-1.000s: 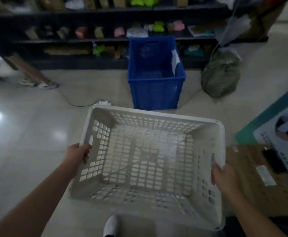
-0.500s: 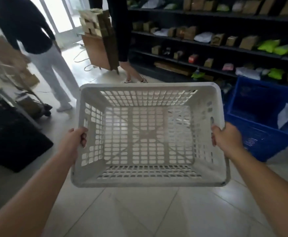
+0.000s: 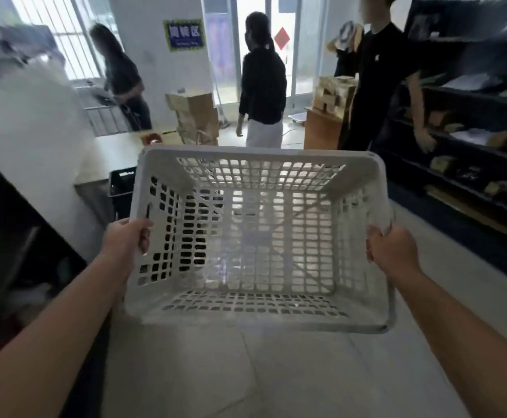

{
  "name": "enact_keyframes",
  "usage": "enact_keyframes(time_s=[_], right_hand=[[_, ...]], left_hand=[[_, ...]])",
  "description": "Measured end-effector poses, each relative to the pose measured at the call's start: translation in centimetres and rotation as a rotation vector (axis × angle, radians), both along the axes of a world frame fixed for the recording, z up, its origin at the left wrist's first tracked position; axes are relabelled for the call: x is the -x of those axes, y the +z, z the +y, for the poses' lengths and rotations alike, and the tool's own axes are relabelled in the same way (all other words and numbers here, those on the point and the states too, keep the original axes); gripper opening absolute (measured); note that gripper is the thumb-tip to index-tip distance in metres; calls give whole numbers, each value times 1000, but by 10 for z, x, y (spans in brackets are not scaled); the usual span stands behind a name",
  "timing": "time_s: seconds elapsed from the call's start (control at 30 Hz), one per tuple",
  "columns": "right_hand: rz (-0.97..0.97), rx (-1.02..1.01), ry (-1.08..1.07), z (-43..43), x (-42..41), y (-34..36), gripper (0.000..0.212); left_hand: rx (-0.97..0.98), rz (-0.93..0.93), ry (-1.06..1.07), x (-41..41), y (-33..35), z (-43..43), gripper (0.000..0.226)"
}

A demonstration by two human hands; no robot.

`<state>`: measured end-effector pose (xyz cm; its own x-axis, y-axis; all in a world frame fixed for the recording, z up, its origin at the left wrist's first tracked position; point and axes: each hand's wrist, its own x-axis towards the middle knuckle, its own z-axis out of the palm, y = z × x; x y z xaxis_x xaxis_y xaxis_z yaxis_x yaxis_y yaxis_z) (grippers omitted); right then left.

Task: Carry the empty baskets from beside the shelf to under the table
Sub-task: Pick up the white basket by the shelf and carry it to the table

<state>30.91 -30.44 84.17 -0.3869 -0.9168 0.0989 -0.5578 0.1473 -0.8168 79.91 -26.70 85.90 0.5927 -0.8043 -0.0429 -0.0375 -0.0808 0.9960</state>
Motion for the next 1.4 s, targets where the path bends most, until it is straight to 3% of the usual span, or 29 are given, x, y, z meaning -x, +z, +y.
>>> enact_keyframes(time_s=[0.27, 0.43, 0.57, 0.9, 1.17, 1.4], right_hand=[[-46, 183, 282, -211, -158, 46, 33], [67, 195, 383, -315, -265, 72, 25], [28, 136, 494, -386, -351, 78, 29], [52, 118, 502, -549, -544, 67, 26], [112, 30, 468, -683, -636, 59, 29], [148, -69, 518, -817, -710, 30, 27]], left_hand=[[114, 47, 294, -134, 31, -78, 16], [147, -5, 441, -211, 52, -117, 25], [140, -6, 501, -280, 55, -157, 26], [100, 68, 476, -469, 47, -325, 15], [30, 218, 302, -575, 56, -476, 14], [-81, 206, 333, -642, 18, -598, 16]])
